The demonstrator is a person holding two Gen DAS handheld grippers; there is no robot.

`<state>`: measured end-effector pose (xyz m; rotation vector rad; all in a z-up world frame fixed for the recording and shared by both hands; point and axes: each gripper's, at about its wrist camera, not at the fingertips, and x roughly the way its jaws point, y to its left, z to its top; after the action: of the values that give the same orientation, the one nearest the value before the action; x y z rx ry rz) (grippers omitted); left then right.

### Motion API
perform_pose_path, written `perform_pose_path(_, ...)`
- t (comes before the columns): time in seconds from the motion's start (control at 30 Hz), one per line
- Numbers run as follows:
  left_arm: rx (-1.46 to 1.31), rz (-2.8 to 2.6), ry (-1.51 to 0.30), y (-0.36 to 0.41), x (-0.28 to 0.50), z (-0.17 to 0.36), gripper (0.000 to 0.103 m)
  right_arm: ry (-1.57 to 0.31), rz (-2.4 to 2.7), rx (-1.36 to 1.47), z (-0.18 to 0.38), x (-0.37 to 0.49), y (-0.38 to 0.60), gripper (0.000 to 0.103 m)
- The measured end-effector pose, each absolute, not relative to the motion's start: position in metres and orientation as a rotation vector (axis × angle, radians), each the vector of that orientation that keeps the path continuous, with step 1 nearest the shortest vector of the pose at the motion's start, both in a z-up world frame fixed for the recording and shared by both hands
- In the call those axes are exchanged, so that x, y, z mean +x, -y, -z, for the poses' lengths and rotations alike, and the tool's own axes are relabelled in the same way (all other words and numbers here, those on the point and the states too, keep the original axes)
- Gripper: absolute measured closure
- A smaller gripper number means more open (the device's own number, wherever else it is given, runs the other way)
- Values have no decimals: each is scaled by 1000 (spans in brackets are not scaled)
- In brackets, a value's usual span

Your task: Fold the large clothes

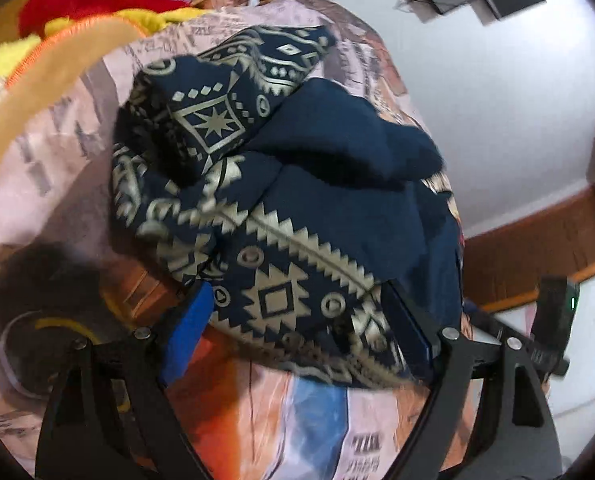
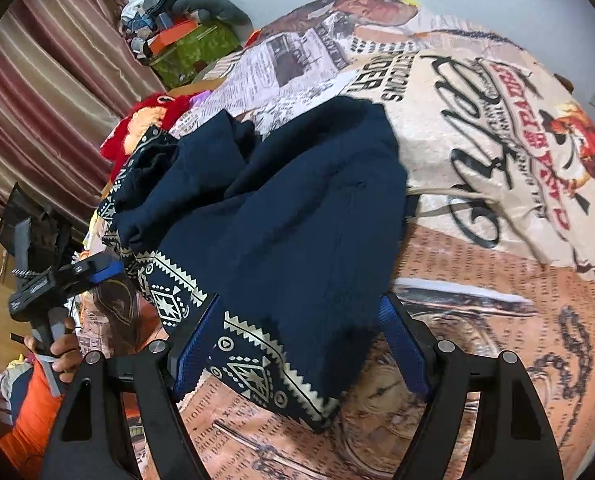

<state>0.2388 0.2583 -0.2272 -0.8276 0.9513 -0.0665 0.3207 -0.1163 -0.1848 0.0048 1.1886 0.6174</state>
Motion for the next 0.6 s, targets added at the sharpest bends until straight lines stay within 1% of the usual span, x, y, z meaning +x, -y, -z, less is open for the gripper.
perform_pose_path(0.1, -882, 30, -936, -260, 252, 231, 18, -1210, -611, -57, 197, 319, 105, 25)
perform_pose_path(0.17, -925, -1, -923, -260, 259, 234, 12, -1223, -599, -87, 206, 319, 101, 25)
perform_pose_path(0.3, -905, -67, -955, -247, 274, 243, 8, -1267, -591, -92, 227, 322, 99, 25)
perform_pose_path(0.43, -911, -18, -992, -225, 267, 255, 7, -1299, -599, -27, 239, 325, 106, 25)
perform_pose_path(0.53, -1045, 29, -1019, -223, 249, 278, 7, -1302, -612, -11, 239, 327, 109, 25)
perform_pose_path(0.6, -1085, 27, -990, -226, 242, 284, 7, -1299, -614, -20, 239, 326, 110, 25)
